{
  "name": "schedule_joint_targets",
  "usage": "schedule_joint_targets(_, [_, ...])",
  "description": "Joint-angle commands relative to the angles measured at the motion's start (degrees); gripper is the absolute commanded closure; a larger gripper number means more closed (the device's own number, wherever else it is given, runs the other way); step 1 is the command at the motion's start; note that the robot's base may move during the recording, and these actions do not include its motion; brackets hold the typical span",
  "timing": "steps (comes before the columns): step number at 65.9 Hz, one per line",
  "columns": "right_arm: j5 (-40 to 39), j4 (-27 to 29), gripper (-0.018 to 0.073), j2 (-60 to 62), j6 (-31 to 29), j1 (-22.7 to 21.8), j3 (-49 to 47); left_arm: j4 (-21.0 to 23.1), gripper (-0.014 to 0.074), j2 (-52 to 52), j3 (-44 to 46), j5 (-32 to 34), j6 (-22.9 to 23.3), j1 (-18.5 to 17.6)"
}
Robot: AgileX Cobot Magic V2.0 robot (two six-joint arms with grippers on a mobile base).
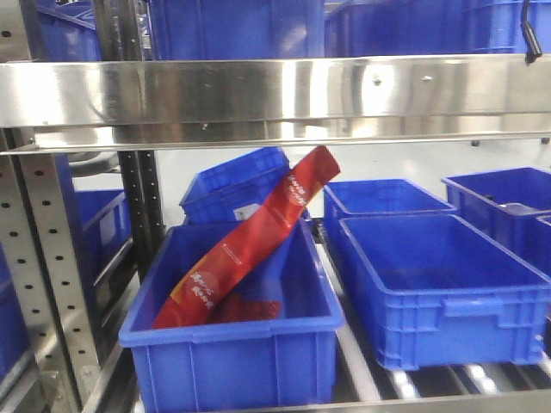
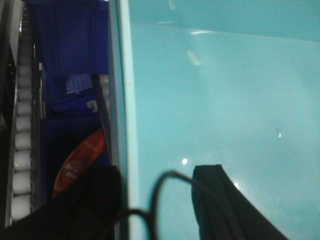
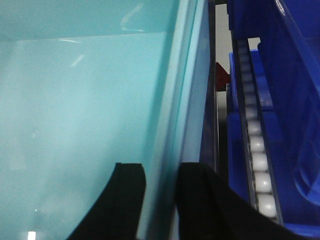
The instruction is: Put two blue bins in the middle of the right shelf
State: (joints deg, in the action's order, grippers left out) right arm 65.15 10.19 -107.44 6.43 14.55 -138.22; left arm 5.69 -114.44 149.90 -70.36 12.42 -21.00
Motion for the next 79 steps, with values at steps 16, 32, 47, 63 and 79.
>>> schedule_joint_targets(16, [-10.73,0.73,0.0713,0.77,0.6,-0.03,-1.02,6.64,0.0707,1.95,1.01,2.94,-1.72,-0.98])
schedule_joint_targets(32, [-10.73,0.73,0.0713,0.77,0.6,-0.03,-1.02,6.64,0.0707,1.95,1.01,2.94,-1.72,-0.98])
schedule_joint_targets(47, [-10.73,0.73,0.0713,0.77,0.6,-0.03,-1.02,6.64,0.0707,1.95,1.01,2.94,-1.72,-0.98])
schedule_joint_targets(63, [-10.73,0.73,0.0713,0.77,0.6,-0.03,-1.02,6.64,0.0707,1.95,1.01,2.94,-1.72,-0.98])
schedule_joint_targets(79, [-10.73,0.73,0.0713,0.77,0.6,-0.03,-1.02,6.64,0.0707,1.95,1.01,2.94,-1.72,-0.98])
